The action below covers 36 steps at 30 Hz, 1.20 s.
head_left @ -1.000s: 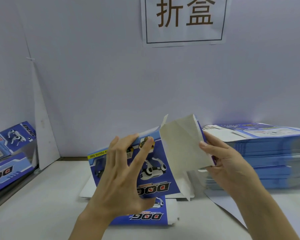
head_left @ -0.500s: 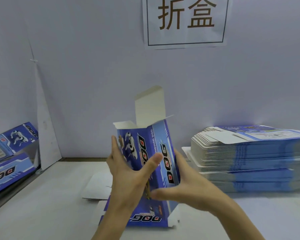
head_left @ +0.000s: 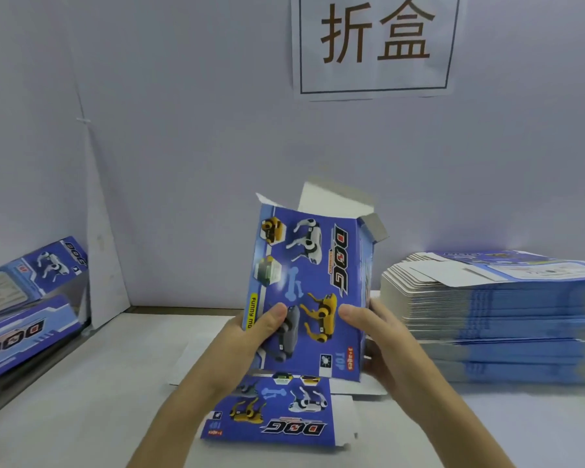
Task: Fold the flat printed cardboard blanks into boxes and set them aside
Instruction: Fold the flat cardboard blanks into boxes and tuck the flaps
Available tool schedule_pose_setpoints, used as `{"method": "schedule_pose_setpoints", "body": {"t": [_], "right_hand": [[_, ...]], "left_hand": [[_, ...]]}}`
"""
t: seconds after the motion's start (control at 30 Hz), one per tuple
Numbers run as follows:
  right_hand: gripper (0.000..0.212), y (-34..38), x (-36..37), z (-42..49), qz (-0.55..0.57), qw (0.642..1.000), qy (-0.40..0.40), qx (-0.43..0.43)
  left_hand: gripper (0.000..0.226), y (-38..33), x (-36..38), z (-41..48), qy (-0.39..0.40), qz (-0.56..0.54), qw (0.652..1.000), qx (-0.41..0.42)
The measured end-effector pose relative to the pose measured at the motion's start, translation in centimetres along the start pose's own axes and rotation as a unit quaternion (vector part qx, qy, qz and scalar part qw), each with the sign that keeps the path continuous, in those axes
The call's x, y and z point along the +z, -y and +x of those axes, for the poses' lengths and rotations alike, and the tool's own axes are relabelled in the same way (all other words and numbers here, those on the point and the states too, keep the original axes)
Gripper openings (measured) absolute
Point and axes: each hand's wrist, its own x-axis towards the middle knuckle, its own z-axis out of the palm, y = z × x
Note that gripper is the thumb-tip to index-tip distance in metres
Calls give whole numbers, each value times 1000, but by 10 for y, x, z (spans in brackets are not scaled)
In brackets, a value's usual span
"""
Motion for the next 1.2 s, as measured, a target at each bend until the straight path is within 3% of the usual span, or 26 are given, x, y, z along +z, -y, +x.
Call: {"method": "schedule_pose_setpoints", "body": {"t": [0.1, 0.2, 0.27, 0.37, 0.4, 0.47, 0.53, 0.6, 0.63, 0.7, 0.77, 0.8, 0.83, 0.87, 0.9, 0.93, 0.97, 1.2], "right_hand": [[66, -6, 6, 7, -8, 1000, -28, 0], [49, -9, 6, 10, -21, 999, -23, 36], [54, -10, 5, 9, -30, 998, -19, 51], [69, -11, 1, 8, -33, 997, -36, 62], [71, -10, 2, 9, -32, 996, -35, 69], [75, -8, 3, 9, -30, 995, -34, 88], [76, -6, 4, 11, -19, 994, -37, 101], [72, -5, 5, 15, -12, 993, -53, 109], [68, -6, 6, 17, -9, 992, -59, 114], [48, -9, 8, 20, -7, 991, -59, 124], [26, -14, 8, 20, -25, 990, -50, 131], [22, -16, 7, 20, -44, 989, -47, 132], [20, -18, 7, 19, -69, 988, -46, 133], [19, -19, 7, 18, -96, 985, -44, 134], [17, -20, 8, 15, -126, 982, -38, 135], [16, -21, 9, 13, -155, 978, -30, 138], [14, -22, 11, 11, -184, 972, -22, 143], [10, -32, 9, 9, -283, 953, 1, 103]], "left_hand": [[53, 7, -22, -2, 86, -8, 986, -143], [70, 1, -41, -8, 113, -28, 976, -183], [67, -6, -56, -11, 44, -46, 985, -163], [58, -17, -86, -14, -137, -162, 973, -92], [59, -20, -97, -13, -204, -233, 950, -37], [75, -28, -118, -8, -319, -354, 872, 108], [98, -37, -137, 2, -401, -379, 813, 184], [97, -41, -146, 13, -440, -304, 828, 168], [93, -39, -144, 18, -430, -234, 860, 146], [75, -27, -129, 24, -337, -108, 927, 126], [56, -11, -101, 26, -188, -44, 978, 79], [62, 2, -85, 27, -99, 32, 994, 32], [74, 18, -67, 28, 11, 165, 986, -29], [89, 37, -49, 29, 123, 304, 940, -99], [96, 52, -33, 28, 201, 425, 870, -149], [98, 64, -21, 27, 243, 496, 815, -177], [95, 72, -11, 26, 259, 520, 790, -195], [73, 74, -11, 25, 256, 534, 787, -173]]}}
